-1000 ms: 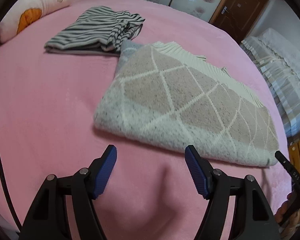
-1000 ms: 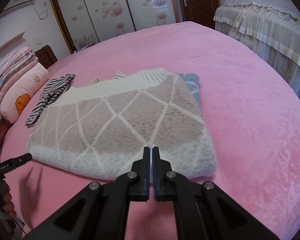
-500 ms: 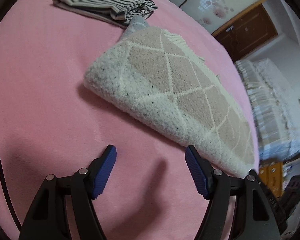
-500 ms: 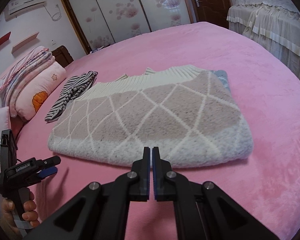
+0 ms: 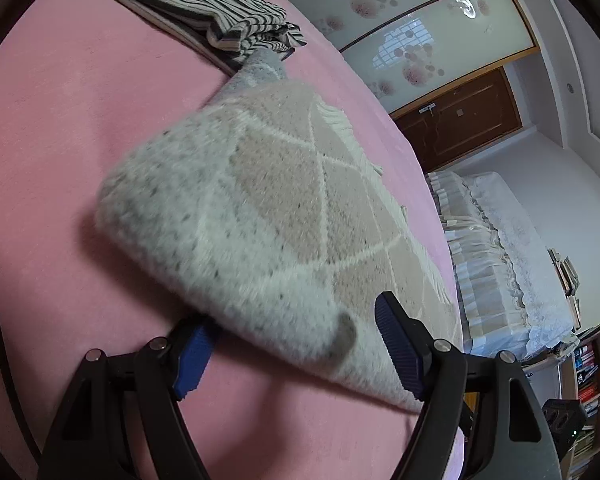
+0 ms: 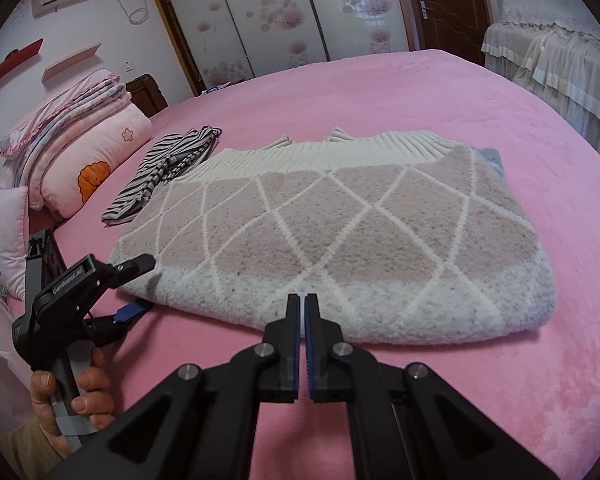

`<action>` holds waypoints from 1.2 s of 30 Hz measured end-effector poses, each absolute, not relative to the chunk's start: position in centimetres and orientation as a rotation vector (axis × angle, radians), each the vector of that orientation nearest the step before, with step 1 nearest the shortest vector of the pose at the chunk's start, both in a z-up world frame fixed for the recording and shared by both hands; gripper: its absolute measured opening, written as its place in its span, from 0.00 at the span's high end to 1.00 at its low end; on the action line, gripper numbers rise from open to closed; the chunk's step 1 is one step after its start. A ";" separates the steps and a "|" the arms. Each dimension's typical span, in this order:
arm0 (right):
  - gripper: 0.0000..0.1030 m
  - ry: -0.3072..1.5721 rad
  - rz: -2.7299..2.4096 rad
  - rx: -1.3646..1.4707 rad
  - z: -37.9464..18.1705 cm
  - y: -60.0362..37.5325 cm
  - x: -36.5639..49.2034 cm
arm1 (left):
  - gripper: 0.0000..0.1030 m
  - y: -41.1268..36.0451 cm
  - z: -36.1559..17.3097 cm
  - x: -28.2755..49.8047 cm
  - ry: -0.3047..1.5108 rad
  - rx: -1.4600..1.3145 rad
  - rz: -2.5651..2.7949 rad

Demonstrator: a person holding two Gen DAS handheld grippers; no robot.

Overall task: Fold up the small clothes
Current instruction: 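Move the left gripper to the sweater's side edge and grasp it, then lift the side edge with the left gripper and fold it over the sweater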

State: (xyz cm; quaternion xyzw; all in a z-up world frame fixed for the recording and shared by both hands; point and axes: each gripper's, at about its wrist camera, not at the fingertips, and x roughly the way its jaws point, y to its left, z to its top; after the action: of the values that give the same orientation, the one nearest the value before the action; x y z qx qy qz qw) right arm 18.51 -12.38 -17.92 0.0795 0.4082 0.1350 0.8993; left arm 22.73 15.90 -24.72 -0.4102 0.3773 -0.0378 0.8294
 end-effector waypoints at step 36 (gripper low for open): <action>0.99 0.819 0.258 0.124 -17.2 -11.2 21.5 | 0.78 16.0 -20.3 27.1 0.807 -0.675 0.020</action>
State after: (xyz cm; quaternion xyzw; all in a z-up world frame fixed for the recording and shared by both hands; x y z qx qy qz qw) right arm 21.55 -11.19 -17.17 0.0600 0.3967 0.1251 0.9074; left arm 27.10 15.96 -20.25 -0.3220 0.3851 0.0095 0.8648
